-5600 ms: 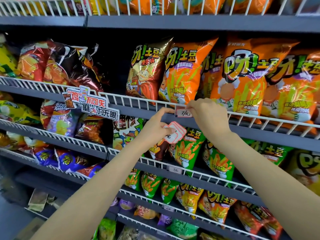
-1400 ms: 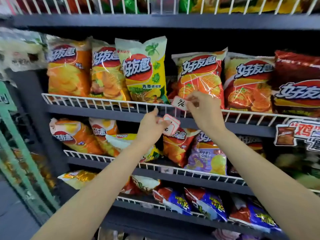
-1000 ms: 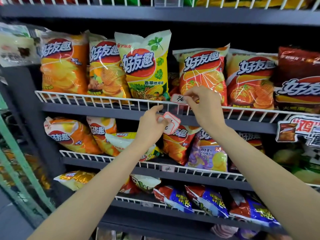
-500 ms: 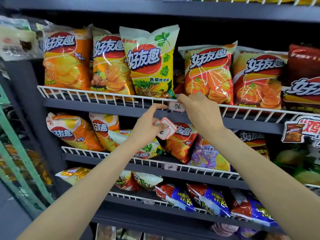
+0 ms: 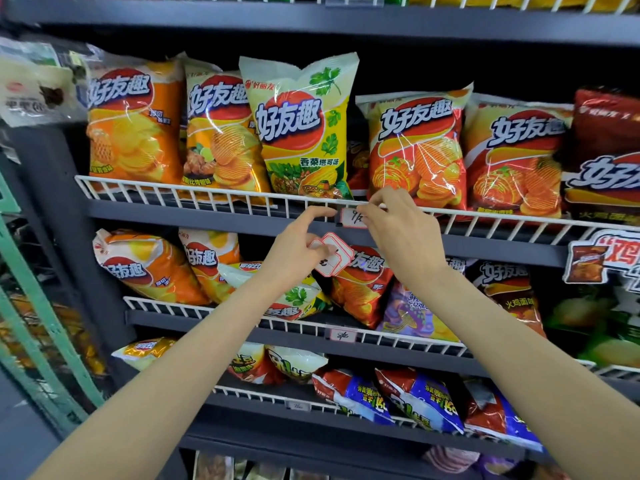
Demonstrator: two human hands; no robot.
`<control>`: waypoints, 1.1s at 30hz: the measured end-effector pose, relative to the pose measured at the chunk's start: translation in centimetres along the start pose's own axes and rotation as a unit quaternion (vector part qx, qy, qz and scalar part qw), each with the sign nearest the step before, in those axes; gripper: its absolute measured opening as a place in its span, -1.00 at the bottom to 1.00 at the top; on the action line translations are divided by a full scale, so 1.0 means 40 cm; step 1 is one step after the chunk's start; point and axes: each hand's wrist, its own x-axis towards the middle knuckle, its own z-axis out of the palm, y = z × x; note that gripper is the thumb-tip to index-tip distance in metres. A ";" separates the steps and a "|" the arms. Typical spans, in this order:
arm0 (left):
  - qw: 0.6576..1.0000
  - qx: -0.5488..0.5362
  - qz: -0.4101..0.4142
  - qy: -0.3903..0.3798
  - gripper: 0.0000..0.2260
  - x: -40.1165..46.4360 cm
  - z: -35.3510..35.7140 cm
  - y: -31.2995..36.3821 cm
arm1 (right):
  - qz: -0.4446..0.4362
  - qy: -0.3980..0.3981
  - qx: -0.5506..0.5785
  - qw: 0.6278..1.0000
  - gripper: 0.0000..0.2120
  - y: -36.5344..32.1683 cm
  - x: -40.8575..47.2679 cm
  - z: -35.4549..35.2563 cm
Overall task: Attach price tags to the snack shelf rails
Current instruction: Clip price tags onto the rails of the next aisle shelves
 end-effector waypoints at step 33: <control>0.983 -0.018 0.090 0.156 -0.88 0.080 -0.076 0.217 | 0.114 -0.055 0.420 0.899 -0.84 0.059 0.175 -0.164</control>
